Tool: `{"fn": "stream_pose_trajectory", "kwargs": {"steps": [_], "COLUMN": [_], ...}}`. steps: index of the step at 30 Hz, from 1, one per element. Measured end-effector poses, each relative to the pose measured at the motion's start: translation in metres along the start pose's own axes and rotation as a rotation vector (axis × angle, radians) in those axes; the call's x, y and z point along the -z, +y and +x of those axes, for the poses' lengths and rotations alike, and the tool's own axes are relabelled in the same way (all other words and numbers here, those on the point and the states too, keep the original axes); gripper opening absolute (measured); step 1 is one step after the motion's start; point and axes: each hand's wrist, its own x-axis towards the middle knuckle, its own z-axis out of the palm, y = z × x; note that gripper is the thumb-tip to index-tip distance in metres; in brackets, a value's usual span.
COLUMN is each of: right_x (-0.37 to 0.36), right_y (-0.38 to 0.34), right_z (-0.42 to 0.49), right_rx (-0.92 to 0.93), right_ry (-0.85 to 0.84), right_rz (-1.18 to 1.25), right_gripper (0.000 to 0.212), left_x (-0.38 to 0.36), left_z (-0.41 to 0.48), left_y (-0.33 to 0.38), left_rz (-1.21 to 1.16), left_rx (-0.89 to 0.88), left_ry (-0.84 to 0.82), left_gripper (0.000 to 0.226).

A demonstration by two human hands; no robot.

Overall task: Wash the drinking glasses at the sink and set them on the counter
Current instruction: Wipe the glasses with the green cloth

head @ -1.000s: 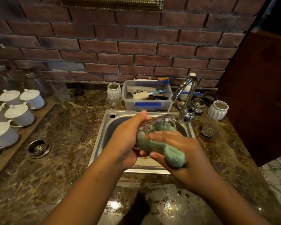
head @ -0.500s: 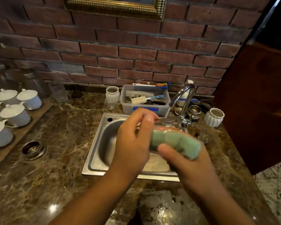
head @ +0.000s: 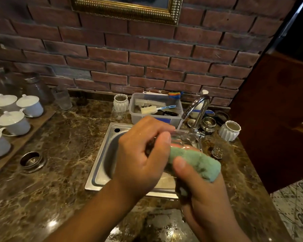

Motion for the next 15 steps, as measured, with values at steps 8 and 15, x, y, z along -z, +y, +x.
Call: {"fn": "stream_pose_trajectory", "kwargs": {"steps": [8, 15], "right_x": [0.009, 0.031], "right_y": [-0.013, -0.014], "right_z": [0.009, 0.020], "right_rx": [0.299, 0.806], "right_ry": [-0.029, -0.298], "right_rz": [-0.558, -1.417], "right_gripper": [0.024, 0.020], "left_x": [-0.012, -0.002], "left_z": [0.000, 0.013], "left_y": [0.003, 0.003], "left_rz": [-0.267, -0.780], "left_rx": [0.401, 1.216], "left_ry": [0.038, -0.055], "left_gripper": [0.028, 0.043]}}
